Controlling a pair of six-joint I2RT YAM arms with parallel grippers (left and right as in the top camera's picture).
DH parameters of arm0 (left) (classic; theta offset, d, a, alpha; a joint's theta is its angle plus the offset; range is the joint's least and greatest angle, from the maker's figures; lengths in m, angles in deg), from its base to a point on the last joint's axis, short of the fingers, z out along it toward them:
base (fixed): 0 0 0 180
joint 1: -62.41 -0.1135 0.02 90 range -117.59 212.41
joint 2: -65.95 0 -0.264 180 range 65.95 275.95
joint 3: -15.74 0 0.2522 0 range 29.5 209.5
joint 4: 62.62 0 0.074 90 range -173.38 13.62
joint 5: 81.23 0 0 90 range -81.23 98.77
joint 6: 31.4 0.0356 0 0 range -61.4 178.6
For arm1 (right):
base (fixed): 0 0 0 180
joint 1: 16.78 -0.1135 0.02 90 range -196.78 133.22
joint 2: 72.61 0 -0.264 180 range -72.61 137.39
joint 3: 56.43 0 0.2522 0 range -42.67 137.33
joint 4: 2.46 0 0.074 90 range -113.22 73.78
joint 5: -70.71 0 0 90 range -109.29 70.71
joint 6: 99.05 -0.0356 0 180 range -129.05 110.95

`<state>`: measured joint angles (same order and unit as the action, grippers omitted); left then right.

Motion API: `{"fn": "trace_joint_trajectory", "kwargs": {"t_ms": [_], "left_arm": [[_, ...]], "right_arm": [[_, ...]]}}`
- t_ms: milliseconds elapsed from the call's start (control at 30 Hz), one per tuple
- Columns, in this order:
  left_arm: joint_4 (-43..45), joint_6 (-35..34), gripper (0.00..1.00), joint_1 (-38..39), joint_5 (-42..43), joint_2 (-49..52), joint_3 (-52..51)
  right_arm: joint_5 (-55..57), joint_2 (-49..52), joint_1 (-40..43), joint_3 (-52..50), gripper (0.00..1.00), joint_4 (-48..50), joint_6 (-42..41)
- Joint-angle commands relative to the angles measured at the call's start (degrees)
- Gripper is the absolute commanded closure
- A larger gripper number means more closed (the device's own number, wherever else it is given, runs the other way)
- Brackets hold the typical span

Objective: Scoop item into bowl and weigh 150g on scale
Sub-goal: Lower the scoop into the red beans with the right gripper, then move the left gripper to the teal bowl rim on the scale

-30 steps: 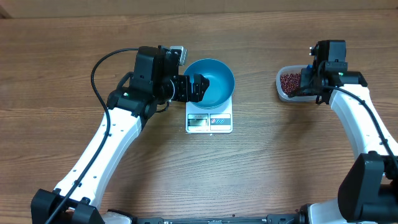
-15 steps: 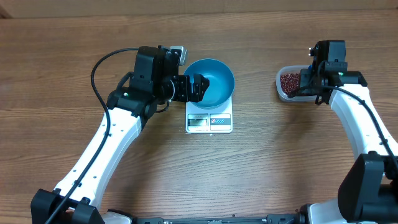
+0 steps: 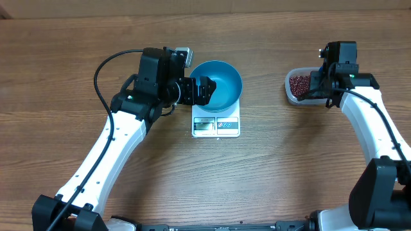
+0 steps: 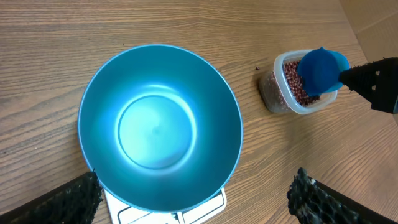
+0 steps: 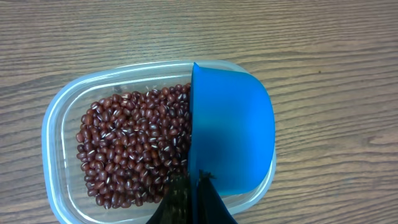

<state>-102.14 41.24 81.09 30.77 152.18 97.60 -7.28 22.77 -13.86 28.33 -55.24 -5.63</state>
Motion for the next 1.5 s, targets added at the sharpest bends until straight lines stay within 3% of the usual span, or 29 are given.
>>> {"fn": "trace_joint_trajectory", "kwargs": {"t_ms": [0,467,933,1033,1233,1467], "left_arm": [[0.0,1.3,0.0,0.1,-0.2,-0.7,1.0],[0.0,1.3,0.0,0.1,-0.1,-0.7,1.0],[0.0,2.6,0.0,0.0,-0.2,-0.7,1.0],[-3.8,4.3,0.0,0.0,-2.8,-0.7,2.7],[-14.9,5.8,0.0,0.7,-12.8,-0.6,12.4],[-20.1,5.8,0.0,1.9,-15.4,0.3,14.9]], "right_arm": [[0.8,-1.0,0.1,1.9,0.96,0.2,-0.1],[-7.2,-1.5,0.1,23.0,0.97,-21.6,7.0],[-7.2,6.6,0.1,23.6,0.97,-28.2,7.6],[-7.2,6.8,0.1,26.8,0.97,-29.7,7.3],[-8.5,7.2,0.1,42.9,0.97,-42.3,6.9],[-8.3,10.0,1.3,43.0,0.97,-43.2,4.3]]}}
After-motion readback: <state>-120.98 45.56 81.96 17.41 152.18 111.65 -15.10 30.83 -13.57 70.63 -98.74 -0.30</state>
